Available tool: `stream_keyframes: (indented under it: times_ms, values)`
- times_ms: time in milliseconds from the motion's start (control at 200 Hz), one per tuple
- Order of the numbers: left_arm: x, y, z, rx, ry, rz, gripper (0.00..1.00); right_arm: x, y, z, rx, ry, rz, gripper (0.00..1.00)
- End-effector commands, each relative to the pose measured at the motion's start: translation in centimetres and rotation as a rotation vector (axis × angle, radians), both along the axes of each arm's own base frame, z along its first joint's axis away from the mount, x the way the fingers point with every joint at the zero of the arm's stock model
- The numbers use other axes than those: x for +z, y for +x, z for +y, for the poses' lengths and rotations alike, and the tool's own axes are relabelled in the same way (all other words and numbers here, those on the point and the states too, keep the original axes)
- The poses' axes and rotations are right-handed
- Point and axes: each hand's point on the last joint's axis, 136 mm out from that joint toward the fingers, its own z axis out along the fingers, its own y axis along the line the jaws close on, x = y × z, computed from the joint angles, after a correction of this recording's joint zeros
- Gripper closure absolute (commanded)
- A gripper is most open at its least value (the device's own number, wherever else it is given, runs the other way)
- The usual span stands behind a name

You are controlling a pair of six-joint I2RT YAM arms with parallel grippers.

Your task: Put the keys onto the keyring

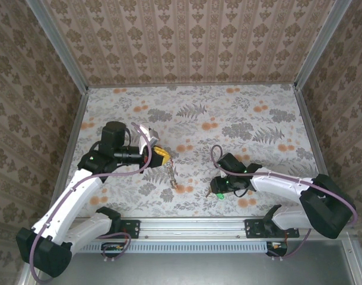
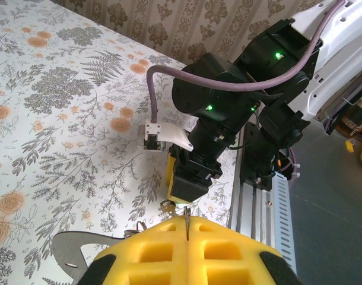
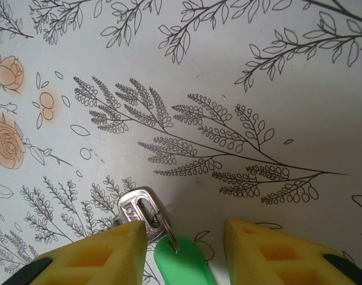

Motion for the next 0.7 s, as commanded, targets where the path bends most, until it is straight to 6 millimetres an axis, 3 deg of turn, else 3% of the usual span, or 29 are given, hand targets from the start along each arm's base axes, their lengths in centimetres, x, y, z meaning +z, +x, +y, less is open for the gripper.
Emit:
stream_keyframes:
  times_ms: [0, 700]
  values:
    - [0.8, -0.1, -0.2, -0.016, -0.032, -0.010, 1.00, -0.1, -0.3, 0.5, 0.000, 0.046, 0.008, 0.62]
    - [0.6, 0.0, -0.2, -0.011, -0.024, -0.003, 1.00, 0.0, -1.5, 1.9, 0.053, 0.134, 0.027, 0.71]
